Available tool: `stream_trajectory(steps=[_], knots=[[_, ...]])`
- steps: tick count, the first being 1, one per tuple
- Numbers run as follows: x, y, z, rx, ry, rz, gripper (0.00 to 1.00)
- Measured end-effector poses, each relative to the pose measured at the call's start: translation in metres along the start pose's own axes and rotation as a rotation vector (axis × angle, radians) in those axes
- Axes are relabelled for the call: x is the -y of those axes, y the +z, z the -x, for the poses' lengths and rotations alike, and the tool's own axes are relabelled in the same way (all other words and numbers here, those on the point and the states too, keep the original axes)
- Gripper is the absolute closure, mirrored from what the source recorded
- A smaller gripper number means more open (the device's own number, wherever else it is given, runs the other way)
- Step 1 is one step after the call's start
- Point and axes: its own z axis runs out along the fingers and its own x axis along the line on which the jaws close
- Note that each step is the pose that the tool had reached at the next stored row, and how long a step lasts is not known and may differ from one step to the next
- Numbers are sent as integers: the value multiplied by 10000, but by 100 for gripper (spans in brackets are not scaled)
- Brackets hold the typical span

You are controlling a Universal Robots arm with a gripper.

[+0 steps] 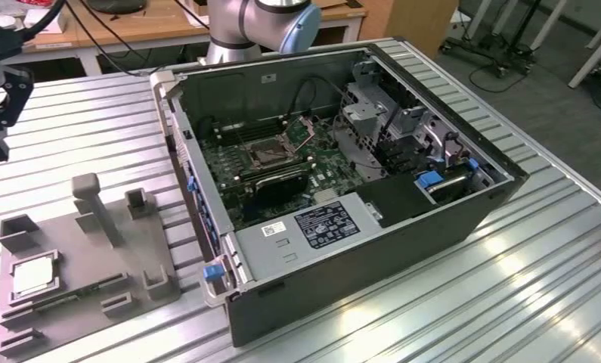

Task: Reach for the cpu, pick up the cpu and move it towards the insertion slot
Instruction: 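Reach for the cpu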

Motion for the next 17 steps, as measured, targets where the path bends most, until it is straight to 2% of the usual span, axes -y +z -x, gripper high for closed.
stream_trajectory(steps=[4,17], knots=[[0,3,-23,-1,0,0,89],[0,8,-30,-19,0,0,89]])
